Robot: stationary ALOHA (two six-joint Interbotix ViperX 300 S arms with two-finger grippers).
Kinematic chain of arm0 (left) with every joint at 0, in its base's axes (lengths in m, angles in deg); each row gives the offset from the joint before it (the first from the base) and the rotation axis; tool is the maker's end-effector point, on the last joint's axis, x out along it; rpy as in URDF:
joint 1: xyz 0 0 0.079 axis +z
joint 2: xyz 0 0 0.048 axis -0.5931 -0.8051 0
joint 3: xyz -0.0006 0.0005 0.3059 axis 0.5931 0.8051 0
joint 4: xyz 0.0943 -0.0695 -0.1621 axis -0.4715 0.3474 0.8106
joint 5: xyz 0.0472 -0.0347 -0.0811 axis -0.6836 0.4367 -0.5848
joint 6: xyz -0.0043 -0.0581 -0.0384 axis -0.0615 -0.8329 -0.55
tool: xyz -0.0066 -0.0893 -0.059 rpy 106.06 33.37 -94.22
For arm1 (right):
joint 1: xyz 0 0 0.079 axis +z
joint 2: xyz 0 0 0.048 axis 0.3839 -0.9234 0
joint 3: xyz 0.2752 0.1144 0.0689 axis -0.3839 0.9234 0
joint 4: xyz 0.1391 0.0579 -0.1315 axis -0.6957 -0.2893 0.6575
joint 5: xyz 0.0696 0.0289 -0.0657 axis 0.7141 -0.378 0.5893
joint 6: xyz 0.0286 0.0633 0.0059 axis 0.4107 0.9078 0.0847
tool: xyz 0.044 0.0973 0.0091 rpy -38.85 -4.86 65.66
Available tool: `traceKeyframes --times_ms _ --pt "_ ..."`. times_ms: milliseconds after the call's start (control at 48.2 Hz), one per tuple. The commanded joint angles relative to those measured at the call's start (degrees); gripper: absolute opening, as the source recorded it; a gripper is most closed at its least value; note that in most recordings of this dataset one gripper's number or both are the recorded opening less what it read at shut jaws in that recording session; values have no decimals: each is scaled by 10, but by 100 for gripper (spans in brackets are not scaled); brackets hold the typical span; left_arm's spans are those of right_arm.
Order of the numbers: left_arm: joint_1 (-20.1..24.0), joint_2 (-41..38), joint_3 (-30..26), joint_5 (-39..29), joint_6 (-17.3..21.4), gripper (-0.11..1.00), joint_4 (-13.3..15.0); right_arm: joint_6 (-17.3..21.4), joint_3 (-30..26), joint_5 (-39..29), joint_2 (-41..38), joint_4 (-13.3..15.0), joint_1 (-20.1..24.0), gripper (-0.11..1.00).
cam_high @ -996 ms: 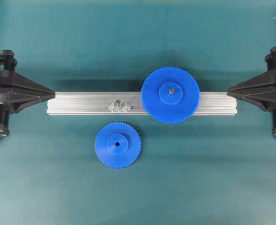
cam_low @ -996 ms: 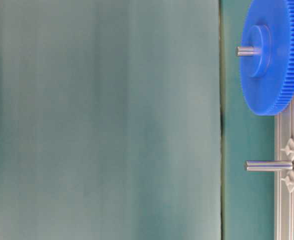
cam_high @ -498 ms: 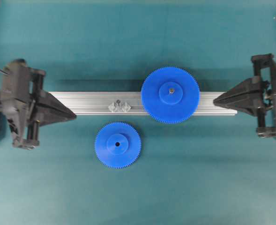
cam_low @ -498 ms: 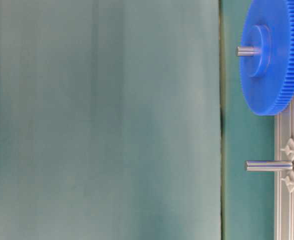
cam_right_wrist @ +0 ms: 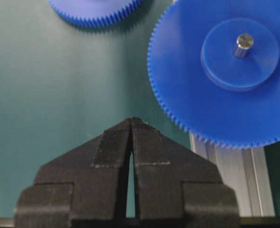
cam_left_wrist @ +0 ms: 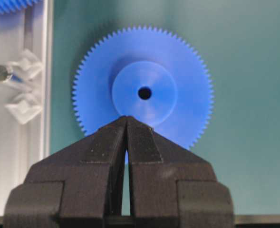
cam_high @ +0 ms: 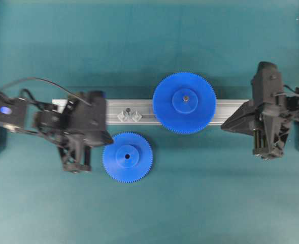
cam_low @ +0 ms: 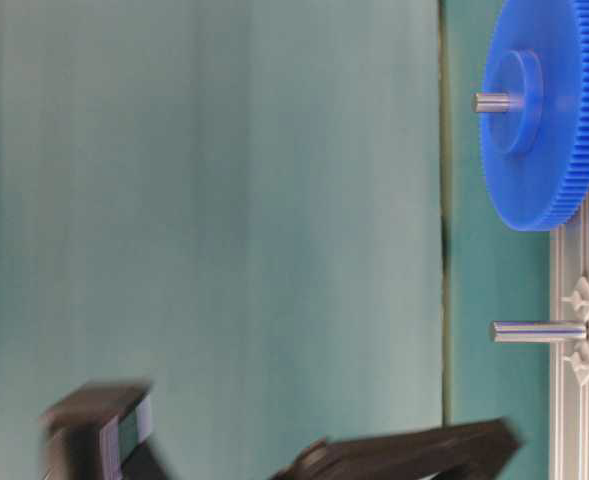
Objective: Insert the small gear onto the shaft.
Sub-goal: 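Move the left gripper down over the smaller blue gear and grasp it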
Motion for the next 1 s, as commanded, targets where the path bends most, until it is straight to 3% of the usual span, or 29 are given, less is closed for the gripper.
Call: traceKeyframes --times_ms 0,104,166,249,415,498,976 --pt "-4 -23 -34 -11 0 0 -1 6 -19 2 -14 0 2 4" --pt "-16 -62 -56 -22 2 4 -1 5 -25 3 -29 0 2 4" --pt "-24 -84 -69 -26 2 12 -1 5 -29 1 -35 0 2 4" --pt "-30 -106 -82 -33 1 31 -1 5 -33 1 -42 0 2 4" --pt "-32 -133 -107 -65 0 79 -1 5 -34 3 -47 0 2 4" --pt "-31 -140 -120 -91 3 92 -2 5 -33 3 -46 0 2 4" --pt "-29 -190 -169 -120 13 92 -2 6 -25 0 -36 0 6 4"
